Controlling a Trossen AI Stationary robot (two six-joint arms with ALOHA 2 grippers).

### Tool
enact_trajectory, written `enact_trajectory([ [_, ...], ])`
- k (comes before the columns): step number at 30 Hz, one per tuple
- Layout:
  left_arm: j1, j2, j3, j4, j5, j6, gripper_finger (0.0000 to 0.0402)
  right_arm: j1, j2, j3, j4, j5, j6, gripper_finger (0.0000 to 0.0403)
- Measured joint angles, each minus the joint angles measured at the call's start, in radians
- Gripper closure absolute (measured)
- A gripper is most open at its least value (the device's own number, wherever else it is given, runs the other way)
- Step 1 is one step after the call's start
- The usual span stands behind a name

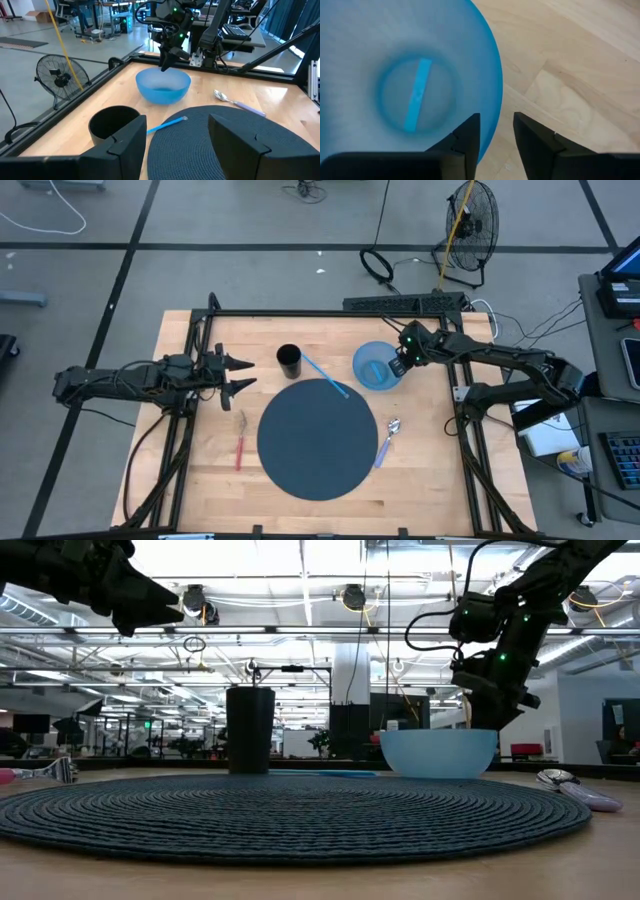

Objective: Pick & Place Utensil
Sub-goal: Put the blue bowl on the blue mat

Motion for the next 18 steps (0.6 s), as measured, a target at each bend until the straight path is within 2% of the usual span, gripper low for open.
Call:
enact_trajectory([
  [18,0.000,0.000,0.000,0.000,-0.001,0.000,0.0183,0.000,0.000,0.000,0.001,-0.023,-0.015,0.0367],
])
